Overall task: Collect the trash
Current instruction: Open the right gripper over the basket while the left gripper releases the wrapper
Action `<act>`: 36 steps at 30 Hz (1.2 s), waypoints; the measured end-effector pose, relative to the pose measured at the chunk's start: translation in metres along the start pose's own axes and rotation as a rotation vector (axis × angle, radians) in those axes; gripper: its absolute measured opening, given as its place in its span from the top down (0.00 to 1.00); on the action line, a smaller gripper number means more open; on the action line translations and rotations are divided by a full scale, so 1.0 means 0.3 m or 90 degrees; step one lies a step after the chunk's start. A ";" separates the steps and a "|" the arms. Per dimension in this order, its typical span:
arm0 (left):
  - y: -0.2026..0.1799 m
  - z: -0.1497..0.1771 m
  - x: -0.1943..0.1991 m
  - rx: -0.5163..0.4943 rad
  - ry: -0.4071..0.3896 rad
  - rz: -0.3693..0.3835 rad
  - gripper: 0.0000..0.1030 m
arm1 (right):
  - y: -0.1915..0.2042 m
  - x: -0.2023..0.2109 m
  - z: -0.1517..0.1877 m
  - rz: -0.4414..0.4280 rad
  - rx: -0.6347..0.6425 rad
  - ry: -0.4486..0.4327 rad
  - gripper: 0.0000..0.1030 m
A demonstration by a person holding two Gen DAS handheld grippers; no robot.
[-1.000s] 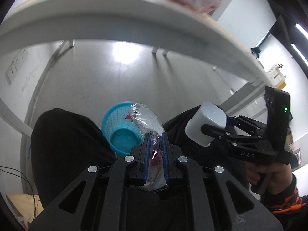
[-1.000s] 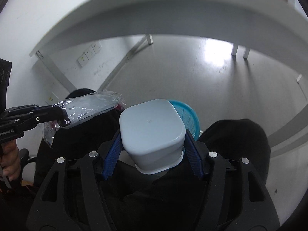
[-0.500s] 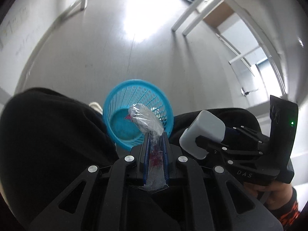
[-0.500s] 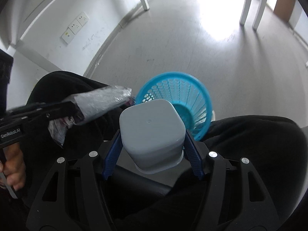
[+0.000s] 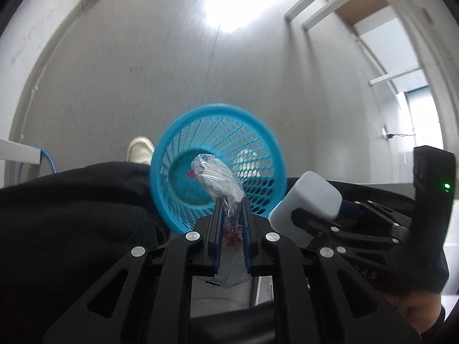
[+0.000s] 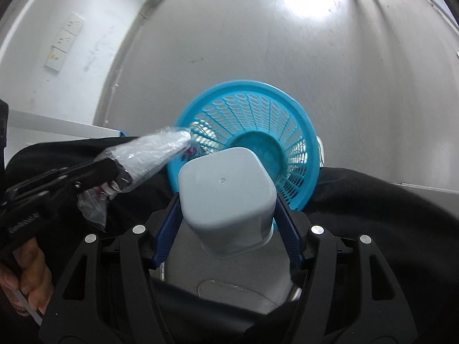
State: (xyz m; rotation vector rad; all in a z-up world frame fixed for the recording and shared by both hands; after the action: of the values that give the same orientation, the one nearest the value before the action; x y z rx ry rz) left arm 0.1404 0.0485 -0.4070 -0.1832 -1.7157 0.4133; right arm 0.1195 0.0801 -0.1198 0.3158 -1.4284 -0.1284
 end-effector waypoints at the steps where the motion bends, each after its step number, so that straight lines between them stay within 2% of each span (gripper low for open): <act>1: 0.003 -0.013 -0.021 0.004 0.007 -0.002 0.89 | -0.008 -0.022 -0.011 0.003 -0.007 0.011 0.42; 8: 0.048 -0.087 -0.160 0.023 0.051 -0.016 0.89 | -0.067 -0.167 -0.092 0.014 -0.061 0.073 0.42; 15: 0.065 -0.112 -0.212 0.051 0.063 -0.017 0.87 | -0.095 -0.262 -0.134 0.032 -0.089 0.101 0.41; 17: 0.069 -0.117 -0.212 0.063 0.053 -0.007 0.75 | -0.097 -0.271 -0.148 0.023 -0.093 0.096 0.36; 18: 0.072 -0.121 -0.206 0.067 0.045 -0.006 0.64 | -0.100 -0.274 -0.154 0.020 -0.093 0.090 0.29; 19: 0.075 -0.126 -0.197 0.071 0.036 -0.010 0.62 | -0.100 -0.274 -0.157 0.021 -0.091 0.087 0.25; 30: 0.065 -0.098 -0.146 0.077 0.007 -0.017 0.58 | -0.075 -0.234 -0.136 0.059 -0.065 0.056 0.20; 36: 0.068 -0.072 -0.057 0.086 -0.031 -0.036 0.53 | -0.064 -0.124 -0.105 0.060 -0.044 -0.005 0.12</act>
State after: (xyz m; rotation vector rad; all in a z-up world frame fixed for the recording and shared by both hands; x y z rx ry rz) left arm 0.1625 0.0651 -0.4273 -0.0267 -1.7295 0.4925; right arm 0.1470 0.0763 -0.1641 0.1906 -1.4410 -0.1025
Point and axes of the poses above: each gripper's, at about its wrist camera, not at the fingertips, and x roughly against the way its jaws point, y to its left, z to its underside, the point moved 4 cm from there along -x, roughly the way its jaws point, and after that the axes turned 11 degrees about -x, right-handed, at the moved point
